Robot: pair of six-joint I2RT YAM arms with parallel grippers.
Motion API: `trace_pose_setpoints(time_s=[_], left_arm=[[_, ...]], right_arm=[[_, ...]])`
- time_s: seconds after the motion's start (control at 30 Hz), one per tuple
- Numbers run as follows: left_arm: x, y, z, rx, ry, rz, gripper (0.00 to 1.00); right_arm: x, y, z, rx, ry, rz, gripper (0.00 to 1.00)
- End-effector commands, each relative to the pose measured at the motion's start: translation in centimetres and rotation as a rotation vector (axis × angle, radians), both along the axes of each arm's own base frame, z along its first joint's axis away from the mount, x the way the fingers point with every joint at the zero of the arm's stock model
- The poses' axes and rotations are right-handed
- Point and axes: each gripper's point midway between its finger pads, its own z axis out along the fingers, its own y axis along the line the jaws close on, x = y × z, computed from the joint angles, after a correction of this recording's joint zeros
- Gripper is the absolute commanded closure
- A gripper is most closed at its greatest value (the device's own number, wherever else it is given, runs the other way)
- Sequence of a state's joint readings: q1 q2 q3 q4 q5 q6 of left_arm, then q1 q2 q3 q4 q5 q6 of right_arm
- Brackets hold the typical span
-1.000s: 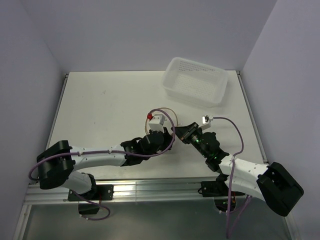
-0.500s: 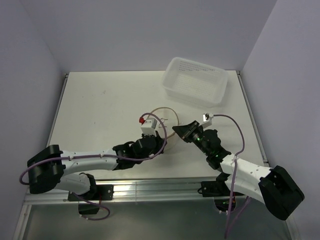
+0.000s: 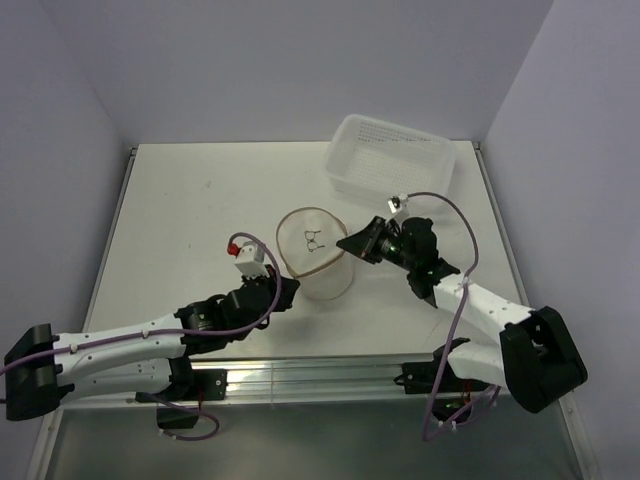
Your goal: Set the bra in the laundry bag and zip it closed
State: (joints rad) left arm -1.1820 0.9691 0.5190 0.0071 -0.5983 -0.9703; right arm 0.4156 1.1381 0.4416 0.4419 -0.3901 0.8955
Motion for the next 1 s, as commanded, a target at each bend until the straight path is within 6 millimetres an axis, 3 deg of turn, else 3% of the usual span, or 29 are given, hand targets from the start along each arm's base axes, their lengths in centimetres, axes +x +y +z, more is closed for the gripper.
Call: trace_pose_setpoints(time_s=[0.0,0.07,0.1,0.2,0.23,0.27,0.33,0.4,0.53,0.7,0.8,0.97], left_arm=[[0.5,4.3,-2.1,0.159,-0.004,0.100,1.00],[0.5,3.7,-1.6,0.149,-0.014,0.075,1.00],[0.7,2.6,-0.4,0.100,-0.034,0.059,1.00],[0.9,0.5,1.0,0.043,-0.044,0.017,1.00],[1.1,-0.3,1.7,0.014,-0.056,0.011,1.00],[1.2,-1.1,2.0,0.000,-0.057,0.002,1.00],[1.6,-2.1,2.9,-0.034,-0.076,-0.001,1.00],[1.9,-3.3,3.2,-0.041,-0.084,-0.017,1.00],[1.9,-5.0,3.9,-0.072,-0.098,-0.056,1.00],[1.4,-5.9,3.3,-0.071,-0.085,-0.090,1.00],[1.1,-5.9,2.6,-0.063,-0.072,-0.097,1.00],[0.9,-5.8,2.0,-0.048,-0.065,-0.105,1.00]], right_arm=[[4.2,-1.8,2.0,-0.105,-0.086,-0.079,1.00],[4.4,-1.0,2.4,-0.110,-0.080,-0.048,0.83],[4.2,-0.8,2.4,-0.114,-0.080,-0.045,0.60],[2.9,-0.3,2.5,-0.139,-0.093,-0.058,0.20],[2.2,-0.4,3.3,-0.118,-0.105,-0.068,0.14],[1.3,-0.7,1.9,-0.118,-0.080,-0.078,0.13],[-0.5,-0.2,2.8,-0.055,-0.099,-0.087,0.12],[-2.0,0.0,1.2,-0.042,-0.070,-0.100,0.12],[-5.1,3.1,1.9,0.083,-0.042,-0.003,0.17],[-6.0,4.7,3.5,0.142,-0.051,0.031,0.30],[-5.7,4.9,3.7,0.163,-0.051,0.014,0.33],[-4.7,4.9,2.6,0.129,-0.016,-0.028,0.42]])
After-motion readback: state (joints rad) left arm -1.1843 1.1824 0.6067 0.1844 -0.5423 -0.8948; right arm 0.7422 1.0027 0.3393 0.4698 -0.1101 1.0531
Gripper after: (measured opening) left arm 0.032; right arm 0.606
